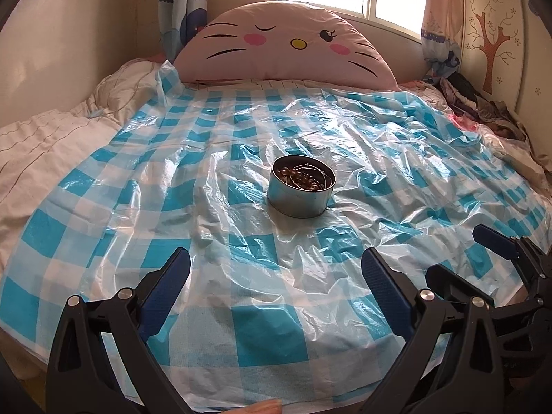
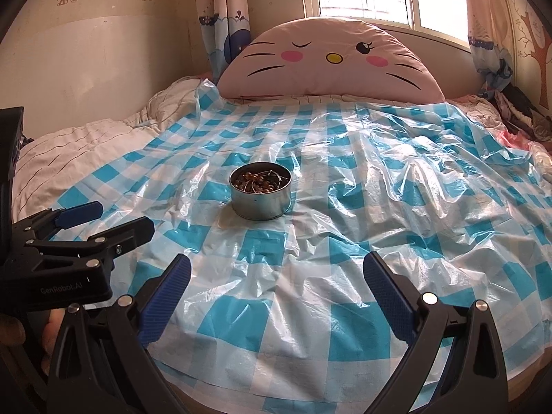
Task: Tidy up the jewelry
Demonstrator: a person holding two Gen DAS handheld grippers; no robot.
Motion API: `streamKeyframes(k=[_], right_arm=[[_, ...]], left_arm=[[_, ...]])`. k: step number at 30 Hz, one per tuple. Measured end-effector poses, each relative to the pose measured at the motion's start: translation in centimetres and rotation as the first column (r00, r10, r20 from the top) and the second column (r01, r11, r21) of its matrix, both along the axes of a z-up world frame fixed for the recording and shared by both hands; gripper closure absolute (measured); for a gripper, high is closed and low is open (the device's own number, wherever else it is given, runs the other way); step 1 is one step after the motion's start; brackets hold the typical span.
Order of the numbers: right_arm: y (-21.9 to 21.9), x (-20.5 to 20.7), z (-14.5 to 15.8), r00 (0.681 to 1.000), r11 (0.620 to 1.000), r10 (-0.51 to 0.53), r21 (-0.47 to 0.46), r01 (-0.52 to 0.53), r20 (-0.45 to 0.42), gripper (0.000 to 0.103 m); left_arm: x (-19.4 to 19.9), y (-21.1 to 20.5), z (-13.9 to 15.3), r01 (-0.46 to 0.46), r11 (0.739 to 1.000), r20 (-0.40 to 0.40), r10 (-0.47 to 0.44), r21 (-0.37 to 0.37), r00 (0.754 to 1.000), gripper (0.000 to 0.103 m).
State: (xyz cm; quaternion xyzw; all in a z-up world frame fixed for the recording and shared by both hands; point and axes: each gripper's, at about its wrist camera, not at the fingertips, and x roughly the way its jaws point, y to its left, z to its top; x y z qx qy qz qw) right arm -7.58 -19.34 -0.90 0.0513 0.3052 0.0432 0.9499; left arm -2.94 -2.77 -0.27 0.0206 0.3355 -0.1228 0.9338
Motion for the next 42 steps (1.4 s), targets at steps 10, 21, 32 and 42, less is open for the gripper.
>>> streamKeyframes(k=[10,21,32,42], right_arm=[[-0.9,-0.6,0.4,0.999,0.999,-0.029,0.031,0.028,0.039,0.007],[-0.6,-0.5,0.3,0.999,0.999,-0.036,0.01,0.035,0.036,0.007],[-0.5,-0.5,0.2,0.999,0.999,-0.035,0.008,0.035,0.033,0.007],[-0.5,-0.5,0.1,0.999,0.999,-0.033,0.004,0.033,0.027,0.007]], left_arm=[[-1.0,-1.1,0.1,-0.015,0.996,0.045,0.011,0.092,0.999,0.008],[-3.2,-0.7,0.1,-0.07,0.973,0.074,0.055,0.22,0.996,0.007],[-3.3,0.3,-0.1,-0.063,0.983,0.047,0.056,0.174,0.997,0.007],[-2.9,0.8,-0.2,-0.073,0.987,0.03,0.07,0.146,0.997,0.007]])
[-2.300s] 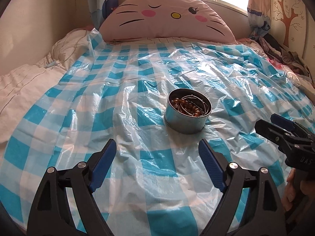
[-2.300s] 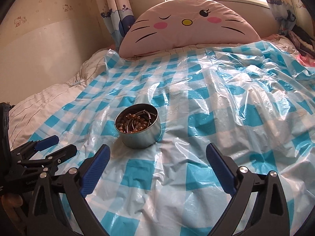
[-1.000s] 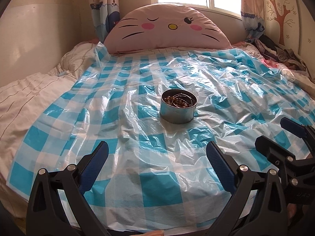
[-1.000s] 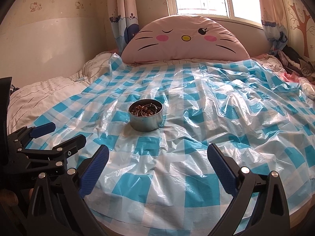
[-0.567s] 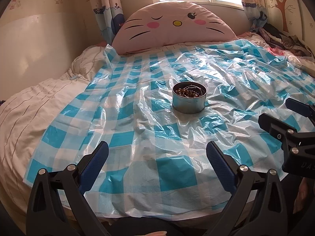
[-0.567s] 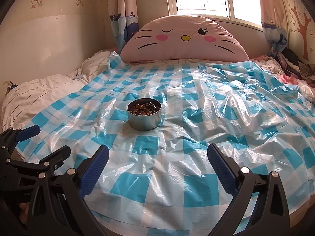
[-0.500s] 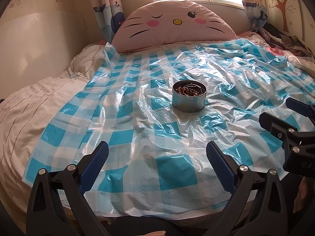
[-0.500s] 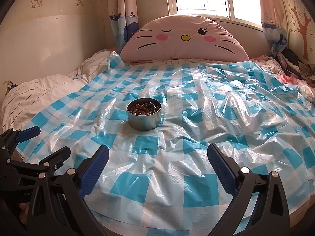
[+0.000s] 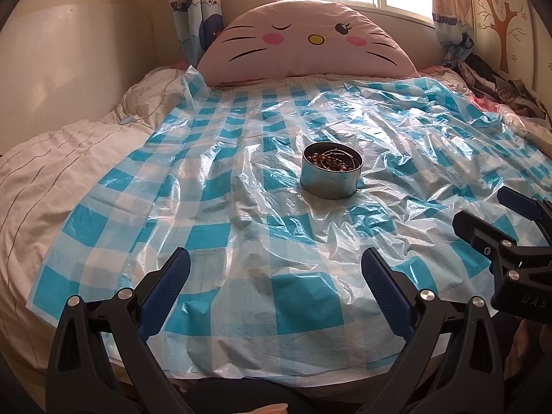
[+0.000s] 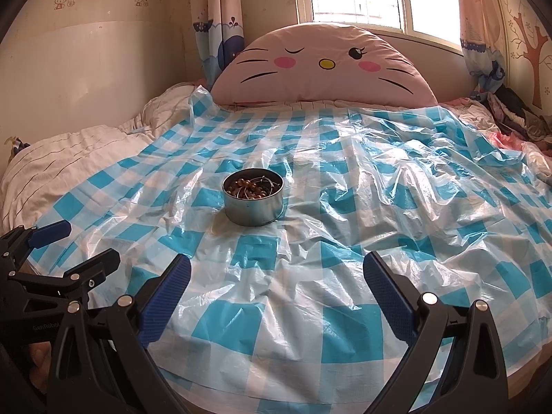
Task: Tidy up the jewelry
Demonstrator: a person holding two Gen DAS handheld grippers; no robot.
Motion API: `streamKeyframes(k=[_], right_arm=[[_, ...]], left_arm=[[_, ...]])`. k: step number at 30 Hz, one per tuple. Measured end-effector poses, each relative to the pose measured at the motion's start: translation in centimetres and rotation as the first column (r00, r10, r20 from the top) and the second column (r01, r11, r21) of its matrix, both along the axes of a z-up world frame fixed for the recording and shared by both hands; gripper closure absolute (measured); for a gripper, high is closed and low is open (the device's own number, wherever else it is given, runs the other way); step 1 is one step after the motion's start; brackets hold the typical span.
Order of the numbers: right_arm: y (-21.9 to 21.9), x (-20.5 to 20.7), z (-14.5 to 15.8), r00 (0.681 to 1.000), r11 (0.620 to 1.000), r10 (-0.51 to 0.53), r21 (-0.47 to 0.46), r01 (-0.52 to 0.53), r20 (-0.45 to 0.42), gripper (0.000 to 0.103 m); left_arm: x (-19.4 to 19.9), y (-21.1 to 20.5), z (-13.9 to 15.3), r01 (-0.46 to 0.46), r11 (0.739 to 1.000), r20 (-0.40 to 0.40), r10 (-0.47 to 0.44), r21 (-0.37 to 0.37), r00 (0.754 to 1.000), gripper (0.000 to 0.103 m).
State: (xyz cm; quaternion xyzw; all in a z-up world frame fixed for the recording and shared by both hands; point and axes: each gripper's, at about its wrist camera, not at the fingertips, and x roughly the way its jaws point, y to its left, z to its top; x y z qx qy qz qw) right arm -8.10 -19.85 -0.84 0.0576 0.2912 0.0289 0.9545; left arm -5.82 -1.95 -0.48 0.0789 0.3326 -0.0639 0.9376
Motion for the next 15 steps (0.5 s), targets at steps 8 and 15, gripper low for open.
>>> streamKeyframes(k=[8,15], right_arm=[[0.03,0.0,0.01,1.0,1.0,0.0,-0.002,0.0,-0.001,0.007],[0.09,0.01,0.02,1.0,1.0,0.001,-0.003,-0.001,-0.002,0.007]], left_arm=[[0.08,0.1,-0.01,0.001,1.0,-0.003,-0.001,-0.001,1.0,0.007],[0.39,0.24,-0.45,-0.005,1.0,-0.016,0.005,0.007,1.0,0.007]])
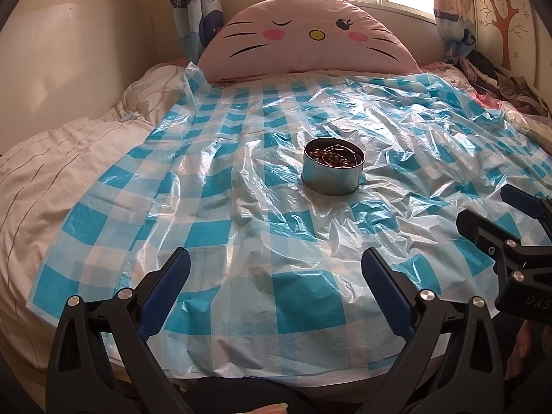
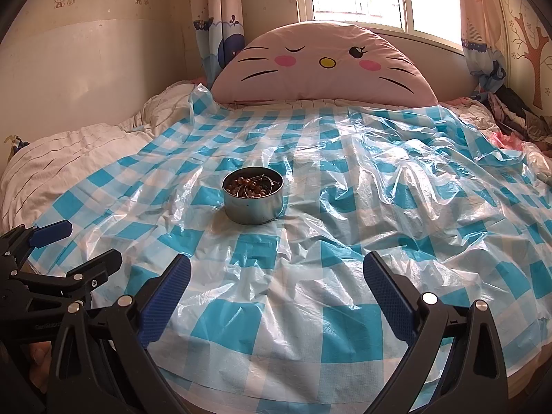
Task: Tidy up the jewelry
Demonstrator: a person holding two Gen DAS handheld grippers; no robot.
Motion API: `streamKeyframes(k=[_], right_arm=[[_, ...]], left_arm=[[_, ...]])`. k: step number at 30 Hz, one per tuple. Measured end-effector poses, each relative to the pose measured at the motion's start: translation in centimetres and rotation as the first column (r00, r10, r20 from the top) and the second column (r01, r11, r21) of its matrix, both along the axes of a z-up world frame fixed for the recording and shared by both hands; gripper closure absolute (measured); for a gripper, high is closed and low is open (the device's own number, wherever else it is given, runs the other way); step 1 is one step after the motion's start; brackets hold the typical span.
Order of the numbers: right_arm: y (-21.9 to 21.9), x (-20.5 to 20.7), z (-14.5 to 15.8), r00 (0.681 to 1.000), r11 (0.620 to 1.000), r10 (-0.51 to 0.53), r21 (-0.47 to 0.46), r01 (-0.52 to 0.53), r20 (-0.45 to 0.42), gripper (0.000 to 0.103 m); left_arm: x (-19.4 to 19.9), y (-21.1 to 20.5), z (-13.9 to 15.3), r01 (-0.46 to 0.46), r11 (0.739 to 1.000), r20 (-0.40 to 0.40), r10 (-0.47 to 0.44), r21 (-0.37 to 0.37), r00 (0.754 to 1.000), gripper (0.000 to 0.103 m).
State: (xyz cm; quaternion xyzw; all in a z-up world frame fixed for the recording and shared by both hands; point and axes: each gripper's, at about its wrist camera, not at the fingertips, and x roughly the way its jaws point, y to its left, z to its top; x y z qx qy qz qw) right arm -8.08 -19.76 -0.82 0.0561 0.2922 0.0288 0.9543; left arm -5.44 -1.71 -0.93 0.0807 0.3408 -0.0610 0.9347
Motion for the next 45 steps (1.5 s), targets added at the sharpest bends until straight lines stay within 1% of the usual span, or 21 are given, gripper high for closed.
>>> streamKeyframes(k=[5,17,45], right_arm=[[0.09,0.06,0.07,1.0,1.0,-0.001,-0.002,0.001,0.001,0.007],[0.15,0.08,-0.23,1.0,1.0,0.004,-0.027,-0.004,-0.009,0.007],[0.01,0.13,-0.18,1.0,1.0,0.006,-0.028,-0.006,-0.011,0.007]], left_arm=[[0.06,-0.28,-0.1,-0.005,1.0,-0.007,0.005,0.016,1.0,0.008],[0.12,0.16,0.04,-0.009,1.0,-0.019,0.009,-0.023,1.0,0.008],[0.26,0.17,0.03,-0.009,1.0,-0.022,0.009,-0.021,1.0,0.008]])
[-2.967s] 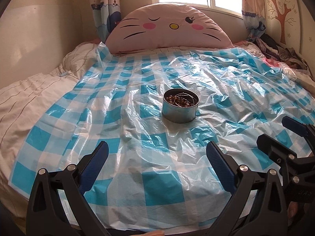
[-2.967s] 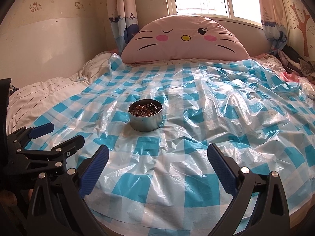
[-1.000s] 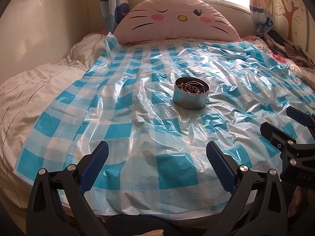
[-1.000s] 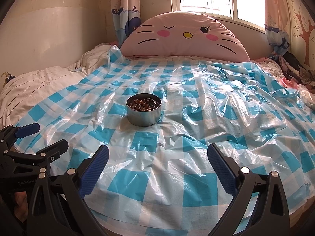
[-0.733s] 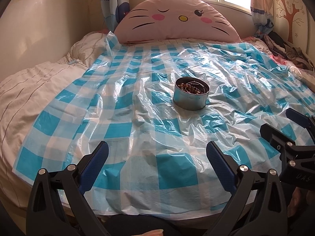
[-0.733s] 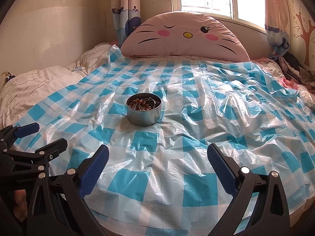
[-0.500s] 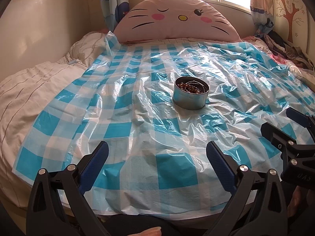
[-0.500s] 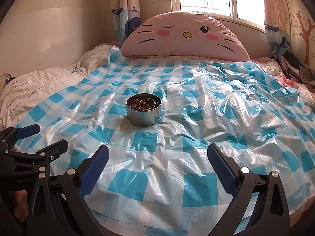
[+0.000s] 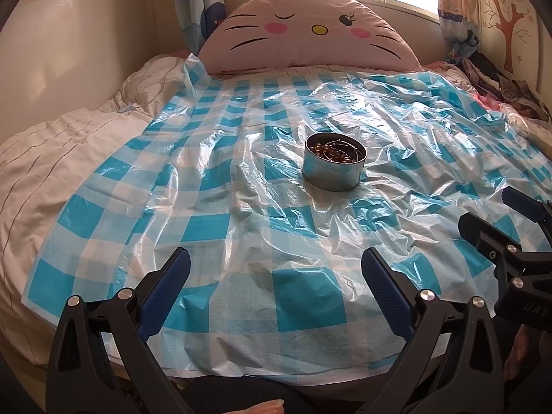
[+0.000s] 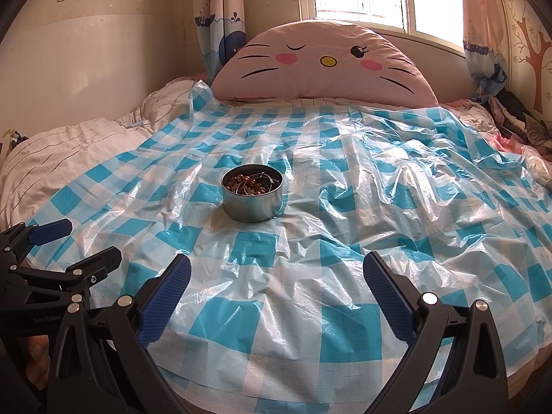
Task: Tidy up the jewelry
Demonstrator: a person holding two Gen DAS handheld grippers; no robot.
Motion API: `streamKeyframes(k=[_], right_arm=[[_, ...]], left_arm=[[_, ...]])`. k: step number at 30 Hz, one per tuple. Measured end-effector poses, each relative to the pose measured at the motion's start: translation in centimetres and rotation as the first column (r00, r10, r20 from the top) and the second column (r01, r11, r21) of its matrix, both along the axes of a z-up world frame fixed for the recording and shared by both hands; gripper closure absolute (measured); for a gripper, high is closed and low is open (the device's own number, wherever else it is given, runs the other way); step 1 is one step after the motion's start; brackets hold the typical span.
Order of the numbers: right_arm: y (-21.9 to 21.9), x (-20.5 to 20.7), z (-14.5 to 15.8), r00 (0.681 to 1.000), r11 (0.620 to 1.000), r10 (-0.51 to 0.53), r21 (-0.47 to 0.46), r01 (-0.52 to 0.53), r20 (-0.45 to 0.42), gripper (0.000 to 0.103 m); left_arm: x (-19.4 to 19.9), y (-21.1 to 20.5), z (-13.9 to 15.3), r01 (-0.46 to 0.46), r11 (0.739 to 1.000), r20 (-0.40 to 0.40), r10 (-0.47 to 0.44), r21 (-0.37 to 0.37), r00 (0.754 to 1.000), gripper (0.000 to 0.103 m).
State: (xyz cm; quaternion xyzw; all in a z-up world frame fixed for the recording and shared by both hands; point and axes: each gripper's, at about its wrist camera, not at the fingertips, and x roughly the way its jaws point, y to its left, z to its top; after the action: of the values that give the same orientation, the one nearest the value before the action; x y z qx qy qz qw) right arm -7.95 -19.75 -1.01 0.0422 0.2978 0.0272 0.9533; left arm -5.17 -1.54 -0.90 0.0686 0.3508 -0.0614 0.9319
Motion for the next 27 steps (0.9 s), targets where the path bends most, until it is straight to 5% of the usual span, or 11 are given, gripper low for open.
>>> streamKeyframes(k=[27], right_arm=[[-0.19,-0.06,0.04,1.0,1.0,0.001,0.004,-0.001,0.001,0.007]], left_arm=[[0.04,0.25,-0.5,-0.006,1.0,-0.006,0.006,0.009,1.0,0.008]])
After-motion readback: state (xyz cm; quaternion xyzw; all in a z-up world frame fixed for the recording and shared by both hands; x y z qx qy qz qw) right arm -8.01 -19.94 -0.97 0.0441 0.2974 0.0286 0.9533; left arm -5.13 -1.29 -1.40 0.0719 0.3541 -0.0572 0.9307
